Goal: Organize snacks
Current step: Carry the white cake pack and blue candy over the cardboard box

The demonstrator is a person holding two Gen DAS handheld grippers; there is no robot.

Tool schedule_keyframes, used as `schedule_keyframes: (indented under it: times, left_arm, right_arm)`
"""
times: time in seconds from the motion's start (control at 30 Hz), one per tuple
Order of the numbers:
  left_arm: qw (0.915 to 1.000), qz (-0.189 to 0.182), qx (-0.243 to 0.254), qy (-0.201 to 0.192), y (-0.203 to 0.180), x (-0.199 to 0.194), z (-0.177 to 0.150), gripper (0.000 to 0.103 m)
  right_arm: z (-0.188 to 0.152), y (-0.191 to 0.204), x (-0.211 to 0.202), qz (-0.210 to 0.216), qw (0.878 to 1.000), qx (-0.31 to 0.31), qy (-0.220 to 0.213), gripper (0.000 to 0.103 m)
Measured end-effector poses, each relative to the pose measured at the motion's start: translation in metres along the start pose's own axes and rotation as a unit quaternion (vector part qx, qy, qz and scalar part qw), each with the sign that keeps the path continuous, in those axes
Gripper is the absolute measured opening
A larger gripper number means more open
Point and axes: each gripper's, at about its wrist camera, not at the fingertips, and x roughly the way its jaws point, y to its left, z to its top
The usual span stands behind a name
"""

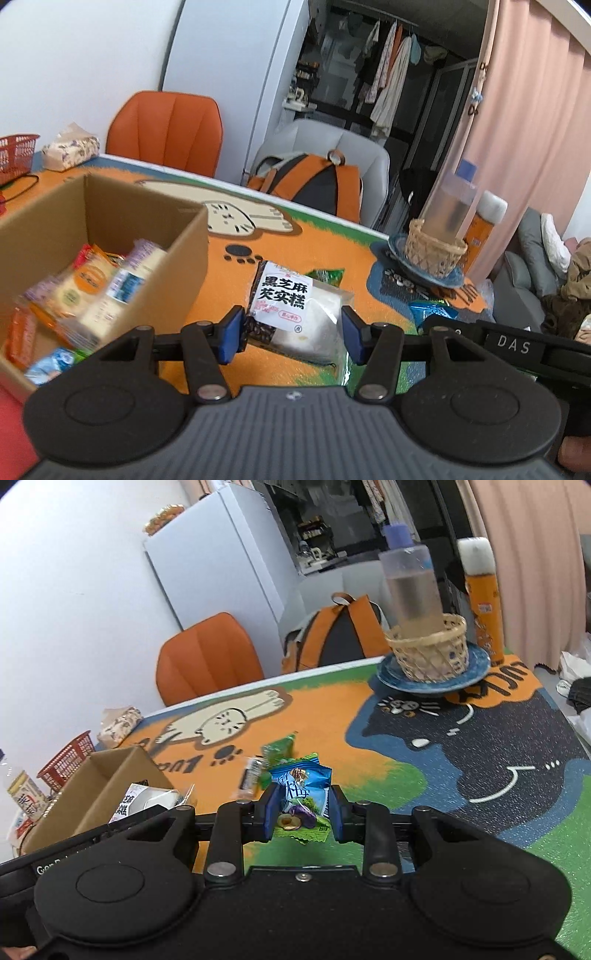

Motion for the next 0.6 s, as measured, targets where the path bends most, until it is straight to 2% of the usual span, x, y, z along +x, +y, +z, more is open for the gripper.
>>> schedule_keyframes:
  times: [0.6]
  left_arm:
    - [0.9981, 0.025, -0.026, -0.050, 0.046, -0.044, 0.019, 0.054]
  right_arm:
    - [0.004, 0.061, -0.004, 0.037, 0.999, -0.033, -0.013, 0.029]
